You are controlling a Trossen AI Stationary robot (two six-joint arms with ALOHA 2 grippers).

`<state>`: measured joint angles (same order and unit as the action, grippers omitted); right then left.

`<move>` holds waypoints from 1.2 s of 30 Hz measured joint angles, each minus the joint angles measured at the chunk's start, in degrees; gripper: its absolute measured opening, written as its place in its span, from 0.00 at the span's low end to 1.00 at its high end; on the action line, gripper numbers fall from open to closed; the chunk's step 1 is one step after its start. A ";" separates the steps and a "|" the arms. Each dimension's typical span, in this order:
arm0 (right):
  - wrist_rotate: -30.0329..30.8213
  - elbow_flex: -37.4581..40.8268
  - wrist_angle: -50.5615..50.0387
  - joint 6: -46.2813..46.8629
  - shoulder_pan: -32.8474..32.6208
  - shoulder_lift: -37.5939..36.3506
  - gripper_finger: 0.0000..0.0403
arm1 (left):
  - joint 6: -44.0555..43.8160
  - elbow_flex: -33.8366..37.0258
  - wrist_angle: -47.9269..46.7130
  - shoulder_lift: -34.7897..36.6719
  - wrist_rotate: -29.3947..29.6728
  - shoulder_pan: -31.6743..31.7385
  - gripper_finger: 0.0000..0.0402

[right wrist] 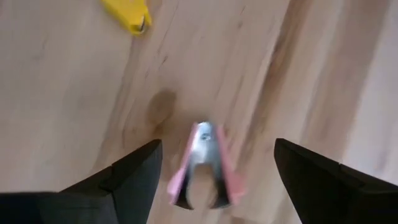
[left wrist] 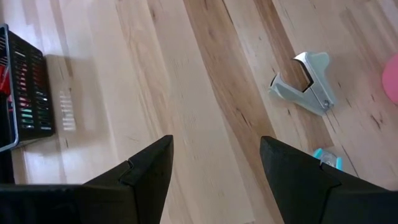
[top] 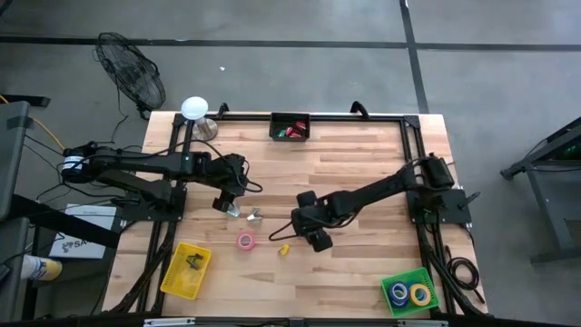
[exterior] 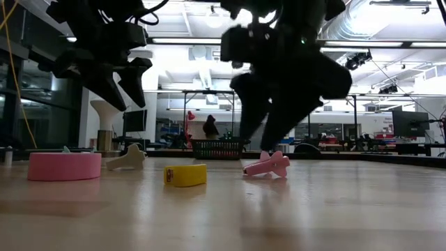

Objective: Pick and place Stapler, Stapler remover, tape
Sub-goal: Put the pink staple remover into the yellow bin

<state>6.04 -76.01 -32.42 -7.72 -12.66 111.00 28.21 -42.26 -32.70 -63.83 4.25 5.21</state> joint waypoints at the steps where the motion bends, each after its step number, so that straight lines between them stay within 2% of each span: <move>1: -0.52 0.00 -0.50 0.81 0.10 0.33 0.75 | 0.00 0.00 0.00 0.00 0.00 0.00 0.59; 16: -0.66 0.00 -6.35 2.40 0.17 2.69 0.72 | 0.00 0.00 -0.34 -0.02 0.57 0.00 0.59; 24: -0.42 0.00 -5.90 2.66 0.17 2.69 0.66 | 0.00 0.00 -0.29 -0.02 0.86 0.00 0.59; 36: -0.21 0.00 -5.65 2.33 0.17 2.69 0.63 | 0.00 0.00 -0.25 -0.02 0.90 0.00 0.59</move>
<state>5.83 -76.01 -38.07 -5.39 -12.49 113.69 28.21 -42.26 -32.95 -63.86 5.15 5.21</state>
